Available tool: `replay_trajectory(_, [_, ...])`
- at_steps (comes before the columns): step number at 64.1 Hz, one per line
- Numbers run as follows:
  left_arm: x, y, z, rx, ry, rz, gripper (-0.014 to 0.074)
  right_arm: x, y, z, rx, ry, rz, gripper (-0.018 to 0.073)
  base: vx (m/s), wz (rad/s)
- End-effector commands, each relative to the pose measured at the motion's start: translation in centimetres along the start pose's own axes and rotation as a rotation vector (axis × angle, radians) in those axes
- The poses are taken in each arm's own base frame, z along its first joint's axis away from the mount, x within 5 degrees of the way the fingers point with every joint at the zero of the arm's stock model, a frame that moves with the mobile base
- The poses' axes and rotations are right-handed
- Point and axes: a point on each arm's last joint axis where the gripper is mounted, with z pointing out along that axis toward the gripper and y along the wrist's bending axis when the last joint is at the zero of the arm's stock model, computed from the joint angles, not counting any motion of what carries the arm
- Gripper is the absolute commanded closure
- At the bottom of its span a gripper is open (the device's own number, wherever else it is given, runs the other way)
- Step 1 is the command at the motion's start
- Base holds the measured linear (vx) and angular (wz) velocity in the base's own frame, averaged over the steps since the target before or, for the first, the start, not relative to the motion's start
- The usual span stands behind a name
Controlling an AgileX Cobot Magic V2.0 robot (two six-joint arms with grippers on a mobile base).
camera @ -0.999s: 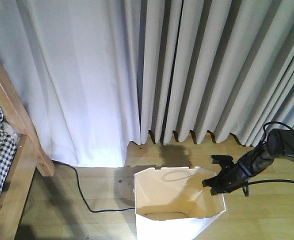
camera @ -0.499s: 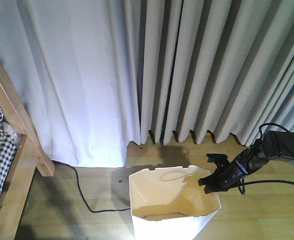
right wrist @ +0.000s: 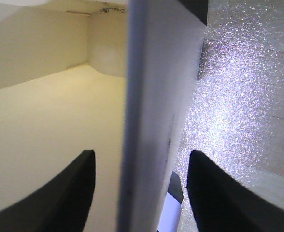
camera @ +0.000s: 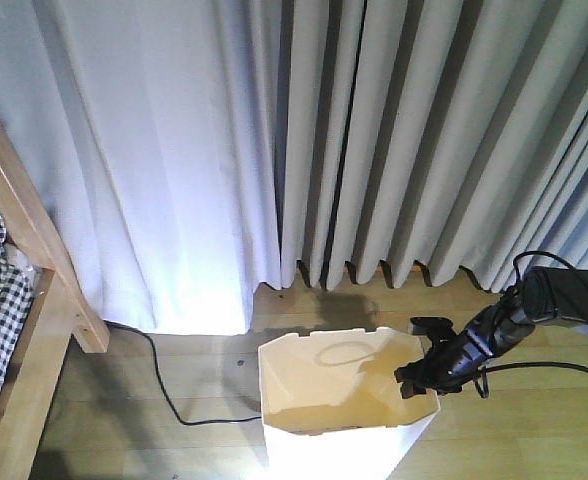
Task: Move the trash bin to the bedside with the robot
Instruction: 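Open the right gripper and lift it away from the bin rim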
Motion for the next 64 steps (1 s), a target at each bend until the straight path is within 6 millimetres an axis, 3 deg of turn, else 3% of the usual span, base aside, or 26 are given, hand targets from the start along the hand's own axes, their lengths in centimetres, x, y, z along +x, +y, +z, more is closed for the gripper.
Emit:
replay_trajectory(1, [-1.4,0.0,-0.2,0.005,-0.098,-0.009,0.0603,-2.2,0.4,-2.3,-0.002,-0.052,-0.035,0.0144,0.00,0.00])
replay_trajectory(11, [-1.4,0.0,-0.2,0.005,-0.098,-0.009,0.0603,-2.7,0.5,-3.1,0.009,-0.060,-0.072,0.0144,0.00,0.00])
replay_trajectory(28, [-1.4,0.0,-0.2,0.005,-0.098,-0.009,0.0603,-5.5,1.4,-6.8,0.005,-0.135,-0.086,0.0144,0.00,0.00])
replay_trajectory(35, [-1.4,0.0,-0.2,0.005,-0.098,-0.009,0.0603,-5.5,1.7,-8.6,0.055,-0.177,-0.054,0.0144,0.00,0.00])
replay_trajectory(42, [-1.4,0.0,-0.2,0.005,-0.098,-0.009,0.0603,-3.9,1.4,-10.8,0.210,-0.222,-0.028,0.0144,0.00,0.00])
replay_trajectory(53, [-1.4,0.0,-0.2,0.005,-0.098,-0.009,0.0603,-0.7,3.2,-14.4,0.227,-0.143,-0.251,0.0144,0.00,0.00])
replay_trajectory(64, [-1.4,0.0,-0.2,0.005,-0.098,-0.009,0.0603,0.0,5.8,-20.6,0.214,-0.226,-0.223,0.0144,0.00,0.00])
